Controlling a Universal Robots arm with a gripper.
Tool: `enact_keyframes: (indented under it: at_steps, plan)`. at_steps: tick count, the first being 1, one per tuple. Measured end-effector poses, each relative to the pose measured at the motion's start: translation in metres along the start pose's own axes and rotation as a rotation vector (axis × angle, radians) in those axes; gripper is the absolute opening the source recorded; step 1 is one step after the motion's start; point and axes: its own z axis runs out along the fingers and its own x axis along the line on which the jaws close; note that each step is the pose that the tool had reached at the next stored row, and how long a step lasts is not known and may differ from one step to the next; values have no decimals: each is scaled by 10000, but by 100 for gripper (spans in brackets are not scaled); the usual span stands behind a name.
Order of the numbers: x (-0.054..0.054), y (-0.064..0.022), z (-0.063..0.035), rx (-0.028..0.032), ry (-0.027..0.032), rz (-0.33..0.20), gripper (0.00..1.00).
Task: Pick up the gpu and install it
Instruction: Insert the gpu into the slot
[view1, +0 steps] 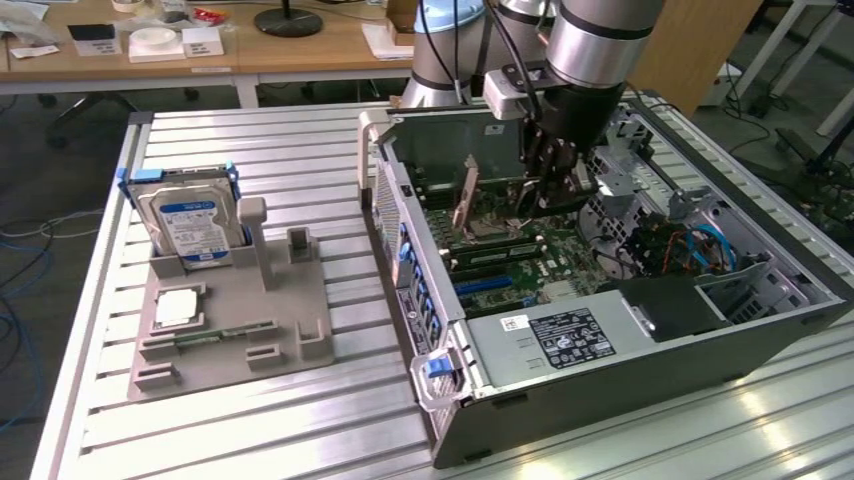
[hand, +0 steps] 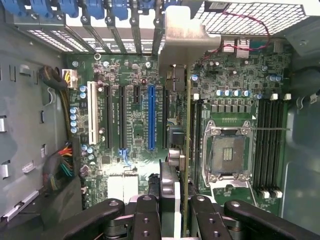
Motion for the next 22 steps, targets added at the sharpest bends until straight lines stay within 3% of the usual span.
enact_keyframes:
  at_steps: [22]
  plan:
    - [64, 79, 178, -37, 2, 2, 28]
